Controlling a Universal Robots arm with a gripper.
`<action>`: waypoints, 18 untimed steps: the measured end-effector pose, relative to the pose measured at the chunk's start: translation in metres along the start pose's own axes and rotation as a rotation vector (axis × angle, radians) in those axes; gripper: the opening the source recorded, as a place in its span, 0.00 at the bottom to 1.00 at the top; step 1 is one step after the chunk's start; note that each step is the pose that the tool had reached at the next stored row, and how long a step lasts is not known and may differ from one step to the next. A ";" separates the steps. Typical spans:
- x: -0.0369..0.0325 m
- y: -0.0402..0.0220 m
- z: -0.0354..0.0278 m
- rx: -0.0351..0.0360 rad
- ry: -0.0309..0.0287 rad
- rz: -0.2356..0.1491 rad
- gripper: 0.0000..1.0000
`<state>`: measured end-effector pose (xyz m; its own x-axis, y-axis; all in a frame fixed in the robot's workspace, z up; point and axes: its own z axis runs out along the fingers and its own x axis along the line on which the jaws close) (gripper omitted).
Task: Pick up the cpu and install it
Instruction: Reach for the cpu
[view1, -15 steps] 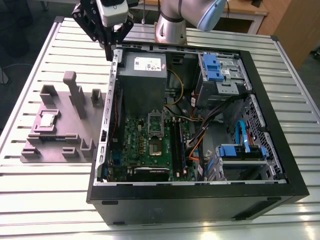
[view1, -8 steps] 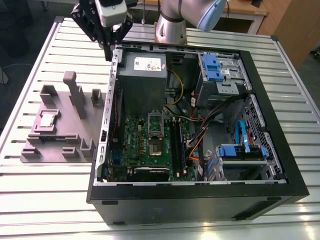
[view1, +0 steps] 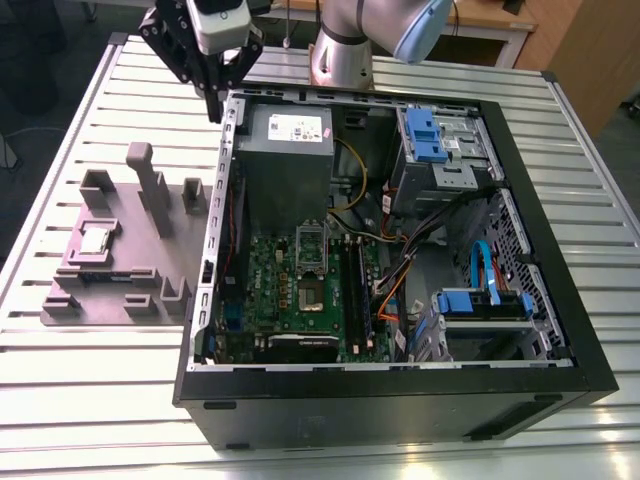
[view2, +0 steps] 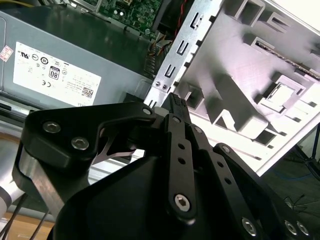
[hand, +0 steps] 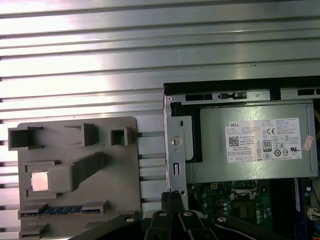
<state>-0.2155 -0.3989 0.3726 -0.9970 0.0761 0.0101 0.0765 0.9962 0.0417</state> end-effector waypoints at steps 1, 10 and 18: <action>0.0003 0.0000 0.0001 0.0000 0.0001 0.000 0.10; 0.0023 -0.0002 0.0008 0.0001 0.0012 0.000 0.10; 0.0037 -0.0004 0.0019 0.0003 0.0034 0.000 0.10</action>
<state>-0.2192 -0.3989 0.3708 -0.9970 0.0762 0.0135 0.0767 0.9962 0.0414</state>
